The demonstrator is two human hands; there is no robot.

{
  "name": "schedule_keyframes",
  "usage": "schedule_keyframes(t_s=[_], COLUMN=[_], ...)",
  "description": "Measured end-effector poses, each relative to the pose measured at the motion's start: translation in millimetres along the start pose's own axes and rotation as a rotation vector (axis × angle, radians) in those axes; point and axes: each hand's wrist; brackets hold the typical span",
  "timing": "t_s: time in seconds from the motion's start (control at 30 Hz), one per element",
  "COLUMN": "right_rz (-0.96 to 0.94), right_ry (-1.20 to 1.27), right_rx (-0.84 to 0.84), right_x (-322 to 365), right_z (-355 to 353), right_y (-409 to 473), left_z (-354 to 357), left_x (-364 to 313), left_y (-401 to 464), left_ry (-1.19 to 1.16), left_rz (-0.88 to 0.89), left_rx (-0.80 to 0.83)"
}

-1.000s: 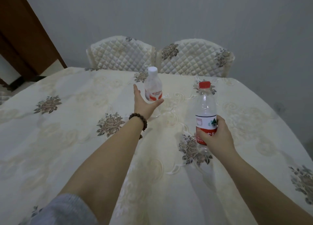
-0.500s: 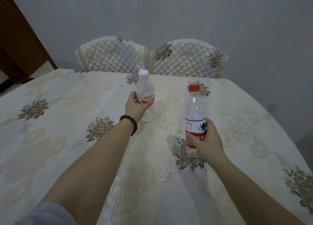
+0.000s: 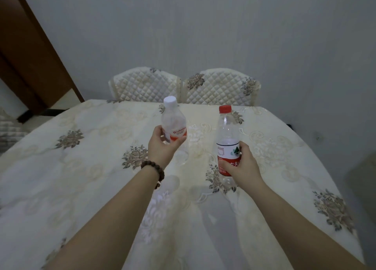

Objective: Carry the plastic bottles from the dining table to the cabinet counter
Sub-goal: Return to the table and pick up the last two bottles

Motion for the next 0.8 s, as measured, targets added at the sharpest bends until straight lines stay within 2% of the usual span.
schedule_keyframes(t_s=[0.2, 0.37, 0.8], right_rz=[-0.019, -0.043, -0.224], right_ry=[0.017, -0.010, -0.050], right_rx=[0.043, 0.112, 0.507], right_x=[13.0, 19.8, 68.9], right_z=[0.4, 21.4, 147.7], right_y=[-55.3, -91.1, -204.0], left_z=[-39.8, -85.7, -243.5], left_x=[-30.5, -47.3, -53.7], left_y=[-76.1, -125.1, -236.3], left_ry=[0.042, 0.082, 0.198], left_rz=[-0.007, -0.010, -0.100], left_rx=[-0.072, -0.193, -0.589])
Point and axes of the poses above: each hand's wrist, its own y-axis towards the middle knuckle, its own z-axis out of the palm, x = y × z, and after that the axes turned 9 degrees about z, right-handed
